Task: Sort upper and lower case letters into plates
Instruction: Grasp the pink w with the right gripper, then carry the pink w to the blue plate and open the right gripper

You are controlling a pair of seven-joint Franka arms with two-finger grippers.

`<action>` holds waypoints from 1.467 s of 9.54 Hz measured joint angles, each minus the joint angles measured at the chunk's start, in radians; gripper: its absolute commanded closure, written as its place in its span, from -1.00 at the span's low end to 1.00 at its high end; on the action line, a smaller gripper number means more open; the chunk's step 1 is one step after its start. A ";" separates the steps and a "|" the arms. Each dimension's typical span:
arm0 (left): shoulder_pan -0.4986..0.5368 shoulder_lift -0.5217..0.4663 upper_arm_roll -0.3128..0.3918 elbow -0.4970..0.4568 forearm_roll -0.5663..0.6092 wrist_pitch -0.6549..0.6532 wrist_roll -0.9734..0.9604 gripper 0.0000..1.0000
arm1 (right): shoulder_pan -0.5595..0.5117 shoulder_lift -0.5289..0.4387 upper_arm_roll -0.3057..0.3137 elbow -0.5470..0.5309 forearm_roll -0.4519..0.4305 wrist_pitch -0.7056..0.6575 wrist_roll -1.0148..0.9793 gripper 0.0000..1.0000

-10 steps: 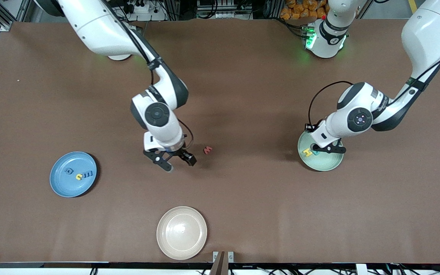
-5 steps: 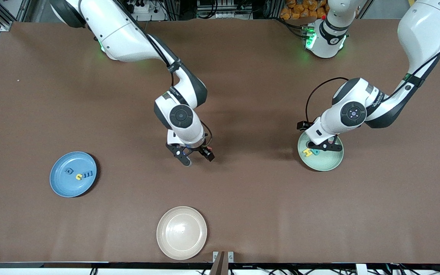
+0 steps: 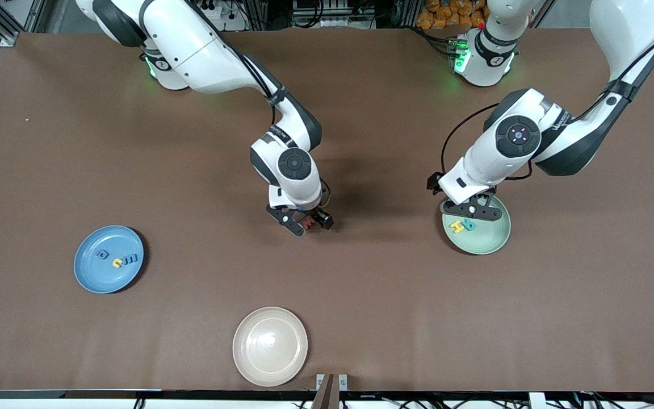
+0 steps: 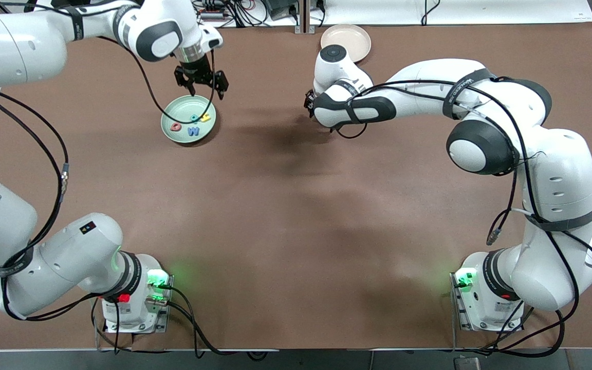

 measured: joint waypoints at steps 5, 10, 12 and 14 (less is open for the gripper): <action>-0.013 0.002 0.000 0.037 -0.018 -0.081 0.000 -1.00 | -0.014 0.005 -0.008 -0.006 -0.030 0.005 -0.002 -1.00; -0.014 0.002 0.000 0.067 -0.019 -0.107 0.000 -1.00 | -0.013 0.005 -0.006 -0.006 -0.030 0.013 -0.002 -0.90; -0.015 0.002 0.000 0.071 -0.019 -0.107 0.000 -1.00 | -0.012 0.005 -0.005 -0.006 -0.030 0.014 -0.002 0.52; -0.016 0.002 -0.001 0.079 -0.019 -0.114 0.000 -1.00 | -0.010 0.004 -0.004 -0.006 -0.030 0.017 -0.002 1.00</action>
